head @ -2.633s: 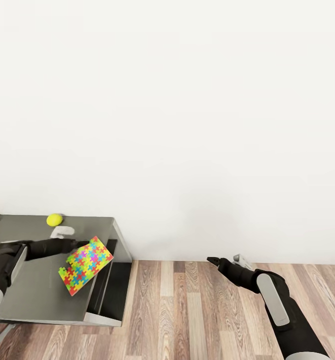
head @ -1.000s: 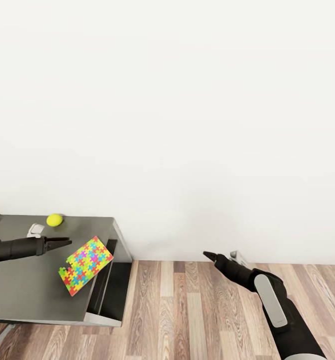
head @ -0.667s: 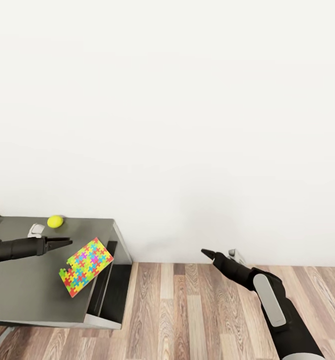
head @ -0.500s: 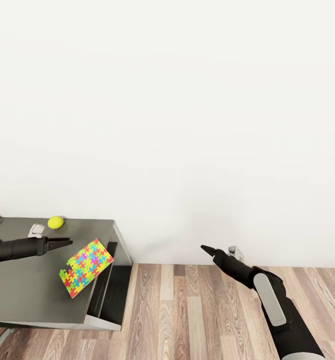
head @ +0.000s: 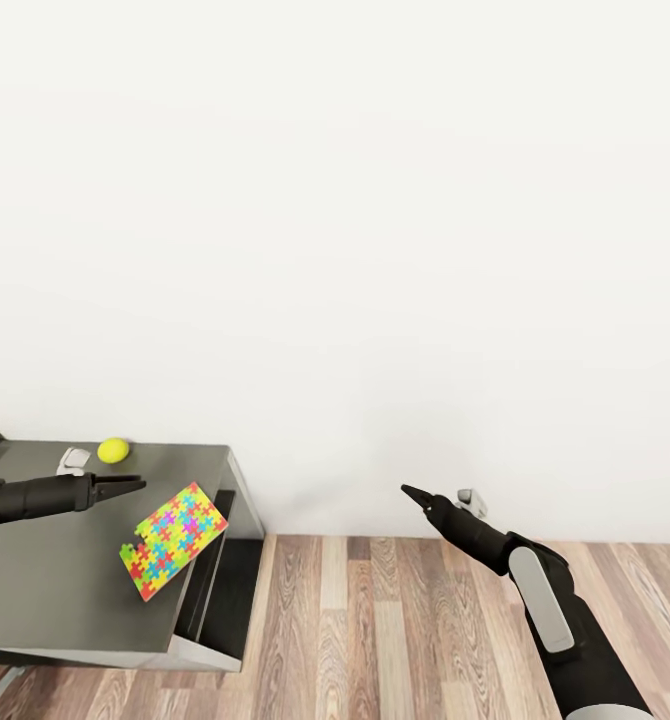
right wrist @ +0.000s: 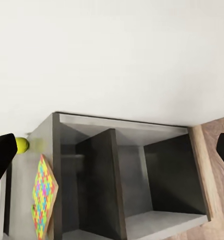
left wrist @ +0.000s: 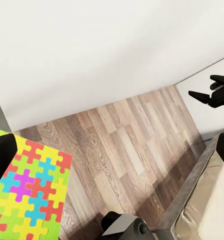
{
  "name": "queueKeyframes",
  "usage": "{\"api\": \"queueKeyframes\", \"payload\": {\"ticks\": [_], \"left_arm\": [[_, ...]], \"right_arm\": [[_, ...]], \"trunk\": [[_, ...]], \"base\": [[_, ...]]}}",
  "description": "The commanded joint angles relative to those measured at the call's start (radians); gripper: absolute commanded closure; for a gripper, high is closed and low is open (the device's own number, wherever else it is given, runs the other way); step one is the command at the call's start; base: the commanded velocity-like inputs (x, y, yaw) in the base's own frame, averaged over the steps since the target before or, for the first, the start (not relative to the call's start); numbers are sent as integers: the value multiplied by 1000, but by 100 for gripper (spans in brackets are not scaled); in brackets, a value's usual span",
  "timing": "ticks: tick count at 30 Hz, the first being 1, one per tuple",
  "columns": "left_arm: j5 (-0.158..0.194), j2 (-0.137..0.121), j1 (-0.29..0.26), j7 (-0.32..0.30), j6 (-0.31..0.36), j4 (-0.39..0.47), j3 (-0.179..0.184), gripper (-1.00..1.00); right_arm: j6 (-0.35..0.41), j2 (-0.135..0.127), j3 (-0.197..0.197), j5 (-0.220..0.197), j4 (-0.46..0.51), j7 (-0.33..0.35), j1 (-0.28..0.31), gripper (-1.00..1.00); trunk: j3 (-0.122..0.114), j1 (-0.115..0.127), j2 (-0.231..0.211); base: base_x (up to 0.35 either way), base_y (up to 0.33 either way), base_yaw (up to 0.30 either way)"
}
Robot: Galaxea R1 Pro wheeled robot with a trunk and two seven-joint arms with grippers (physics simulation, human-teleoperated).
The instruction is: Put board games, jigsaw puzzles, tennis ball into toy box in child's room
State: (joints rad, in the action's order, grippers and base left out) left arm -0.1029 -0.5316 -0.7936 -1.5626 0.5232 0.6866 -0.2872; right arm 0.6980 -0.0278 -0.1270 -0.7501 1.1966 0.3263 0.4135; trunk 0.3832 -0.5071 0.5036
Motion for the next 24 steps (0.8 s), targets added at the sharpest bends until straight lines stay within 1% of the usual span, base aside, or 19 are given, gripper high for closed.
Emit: {"api": "queueKeyframes", "payload": {"ticks": [1, 15, 24], "left_arm": [[-11, 1, -1, -8, 11, 1, -4, -100], [-12, 1, -1, -8, 12, 0, -4, -100], [-13, 1, -1, -8, 12, 1, -5, -100]], "right_arm": [[5, 0, -2, 0, 0, 3, 1, -100], [2, 1, -2, 0, -2, 5, 1, -100], [1, 9, -2, 1, -2, 5, 1, -100]], "trunk": [[0, 0, 1], [-23, 0, 1], [-38, 0, 1]], "base": [[0, 0, 0], [0, 0, 0], [0, 0, 0]]}}
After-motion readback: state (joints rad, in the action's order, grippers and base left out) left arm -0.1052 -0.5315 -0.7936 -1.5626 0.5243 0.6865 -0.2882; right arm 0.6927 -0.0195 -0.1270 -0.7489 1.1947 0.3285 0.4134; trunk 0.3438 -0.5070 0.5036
